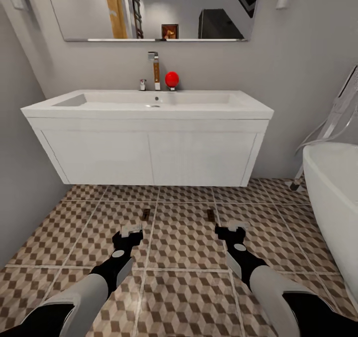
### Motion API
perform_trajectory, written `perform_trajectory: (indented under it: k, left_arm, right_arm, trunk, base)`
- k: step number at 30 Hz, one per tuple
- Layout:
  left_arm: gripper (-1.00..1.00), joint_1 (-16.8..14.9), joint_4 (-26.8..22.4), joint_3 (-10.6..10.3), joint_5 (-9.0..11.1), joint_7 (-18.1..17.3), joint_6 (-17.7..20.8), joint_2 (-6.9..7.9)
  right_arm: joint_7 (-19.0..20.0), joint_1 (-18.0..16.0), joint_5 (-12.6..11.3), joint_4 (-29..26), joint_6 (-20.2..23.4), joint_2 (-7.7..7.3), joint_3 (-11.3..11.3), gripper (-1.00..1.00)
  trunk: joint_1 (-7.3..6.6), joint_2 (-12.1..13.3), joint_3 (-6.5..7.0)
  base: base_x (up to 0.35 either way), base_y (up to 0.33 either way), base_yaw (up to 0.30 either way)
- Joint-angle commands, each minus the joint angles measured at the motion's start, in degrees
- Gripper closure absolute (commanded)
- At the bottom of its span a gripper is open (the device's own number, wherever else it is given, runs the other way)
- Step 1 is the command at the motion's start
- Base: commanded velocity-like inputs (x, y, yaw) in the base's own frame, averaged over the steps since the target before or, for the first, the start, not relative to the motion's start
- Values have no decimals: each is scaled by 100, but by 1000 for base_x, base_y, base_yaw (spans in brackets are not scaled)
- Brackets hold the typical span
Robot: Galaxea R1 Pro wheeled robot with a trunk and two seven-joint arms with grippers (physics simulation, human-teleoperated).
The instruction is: Take the four mousetraps from the cabinet in the bathroom and place them on the bathroom floor. Make sure all four end up on the same floor surface, and ensure that at least two of them are either under or directly next to the same bathroom sink.
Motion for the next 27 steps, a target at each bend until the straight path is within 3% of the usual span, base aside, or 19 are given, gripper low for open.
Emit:
perform_trajectory:
  k: [1,7,15,23,27]
  left_arm:
    - [-100,-4,66,33,-25,10,-19,3]
    - [-100,-3,304,43,-5,14,-15,61]
    - [-100,-3,532,51,156,19,-14,316]
    - [-100,11,905,53,596,15,-19,460]
    - [-100,13,1019,53,693,13,-19,472]
  right_arm:
    - [-8,-3,4,8,-21,1,-23,-100]
    - [-8,-2,-5,23,-18,-19,-24,-100]
    - [-8,5,-1,90,-18,-56,-25,-100]
    - [-2,7,8,428,-17,-122,-20,-100]
    - [4,7,10,581,-17,-192,-18,-100]
  trunk:
    - [-3,0,18]
    - [-19,8,151]
    - [-40,19,328]
    - [-60,29,506]
    - [-71,35,594]
  base:
    - [0,0,0]
    - [0,0,0]
    - [0,0,0]
    - [0,0,0]
    - [0,0,0]
